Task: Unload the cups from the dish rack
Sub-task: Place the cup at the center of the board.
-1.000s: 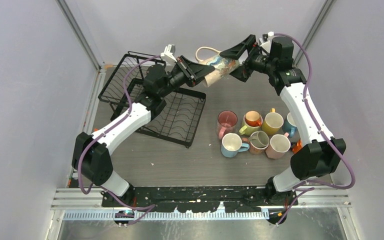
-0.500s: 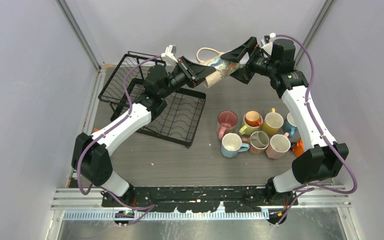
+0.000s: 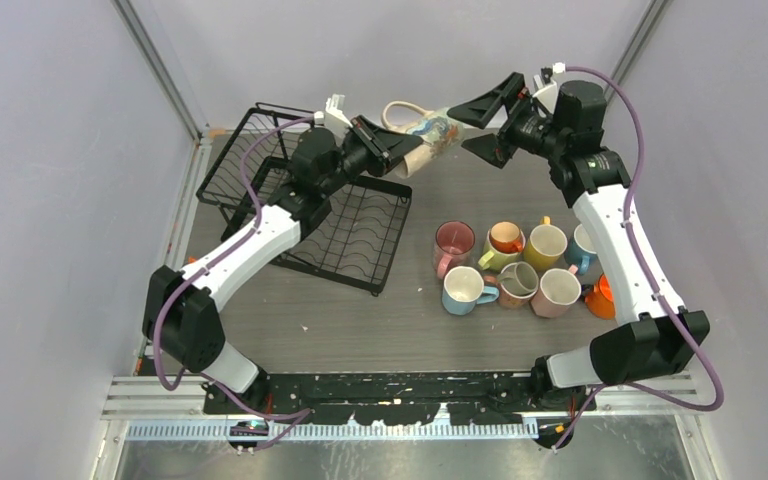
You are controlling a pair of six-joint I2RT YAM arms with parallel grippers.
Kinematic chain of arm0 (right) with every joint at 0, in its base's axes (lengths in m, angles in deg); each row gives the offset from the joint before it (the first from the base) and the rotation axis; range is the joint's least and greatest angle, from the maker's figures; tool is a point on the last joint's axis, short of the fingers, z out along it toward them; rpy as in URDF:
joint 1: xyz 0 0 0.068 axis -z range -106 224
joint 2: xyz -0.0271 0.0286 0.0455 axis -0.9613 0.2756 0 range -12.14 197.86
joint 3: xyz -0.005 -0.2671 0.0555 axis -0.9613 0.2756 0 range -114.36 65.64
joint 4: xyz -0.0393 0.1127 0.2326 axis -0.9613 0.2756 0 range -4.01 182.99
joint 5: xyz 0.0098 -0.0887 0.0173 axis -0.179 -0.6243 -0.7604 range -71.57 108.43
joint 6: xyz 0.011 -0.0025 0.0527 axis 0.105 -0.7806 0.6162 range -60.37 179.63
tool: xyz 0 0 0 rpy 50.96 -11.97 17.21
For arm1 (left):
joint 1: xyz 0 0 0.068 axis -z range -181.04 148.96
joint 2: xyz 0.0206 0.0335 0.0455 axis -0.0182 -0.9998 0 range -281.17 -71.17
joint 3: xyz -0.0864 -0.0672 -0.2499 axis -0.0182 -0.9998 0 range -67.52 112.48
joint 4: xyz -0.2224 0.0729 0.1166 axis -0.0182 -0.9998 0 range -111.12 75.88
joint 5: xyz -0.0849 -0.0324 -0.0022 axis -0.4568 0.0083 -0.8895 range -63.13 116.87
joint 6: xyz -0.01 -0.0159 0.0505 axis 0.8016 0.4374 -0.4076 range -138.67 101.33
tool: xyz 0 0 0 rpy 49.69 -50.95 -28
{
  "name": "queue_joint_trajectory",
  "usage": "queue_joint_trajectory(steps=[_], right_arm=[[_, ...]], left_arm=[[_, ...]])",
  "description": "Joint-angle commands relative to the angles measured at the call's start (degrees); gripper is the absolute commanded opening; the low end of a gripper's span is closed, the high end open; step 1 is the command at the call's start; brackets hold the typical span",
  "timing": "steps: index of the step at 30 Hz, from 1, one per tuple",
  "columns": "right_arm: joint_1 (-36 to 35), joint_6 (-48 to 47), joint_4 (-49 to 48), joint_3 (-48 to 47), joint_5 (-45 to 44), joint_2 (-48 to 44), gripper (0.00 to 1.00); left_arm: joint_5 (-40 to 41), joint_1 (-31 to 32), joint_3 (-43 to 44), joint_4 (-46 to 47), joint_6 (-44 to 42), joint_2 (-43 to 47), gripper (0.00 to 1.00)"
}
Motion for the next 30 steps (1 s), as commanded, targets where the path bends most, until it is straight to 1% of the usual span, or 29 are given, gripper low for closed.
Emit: queue_joint_trajectory(steps=[1, 5, 10, 14, 16, 20, 24, 26, 30], right_arm=[[-0.01, -6.13, 5.61, -0.20, -4.65, -4.66, 1.00], [-0.05, -11.57, 11.94, 0.42, -10.61, -7.56, 1.00], [-0.07, -16.21, 17.68, 0.87, -14.23, -9.77, 1.00], [-0.06, -18.77, 22.96, 0.12, -21.20, -11.58, 1.00], [-0.08, -19.19, 24.48, 0.32, -23.10, -12.52, 1.00], [-0.04, -19.12, 24.76, 1.66, -21.30, -13.50, 1.00], [-0.01, -20.18, 27.89, 0.99, -23.07, -12.38, 1.00], [-0.07, -20.45, 28.54, 1.04, -23.48, -11.82, 1.00], [-0.09, -19.64, 26.50, 2.82, -22.34, -11.91, 1.00]], left_arm=[[0.17, -0.42, 5.97, 1.30, -5.64, 6.37, 0.00], [-0.47, -0.36, 7.11, -7.95, -10.75, 8.64, 0.00], [-1.60, -0.39, 8.56, -20.09, -16.59, 11.14, 0.00], [-3.12, -0.05, 9.59, -30.83, -20.64, 12.40, 0.00], [-3.14, 0.66, 9.72, -35.43, -22.92, 12.96, 0.00], [-1.06, 3.53, 11.37, -46.92, -28.75, 13.77, 0.00], [1.69, 6.69, 12.04, -55.02, -32.08, 14.92, 0.00], [4.01, 9.22, 13.02, -59.16, -34.16, 14.83, 0.00], [8.27, 16.39, 15.49, -67.21, -37.45, 12.40, 0.00]])
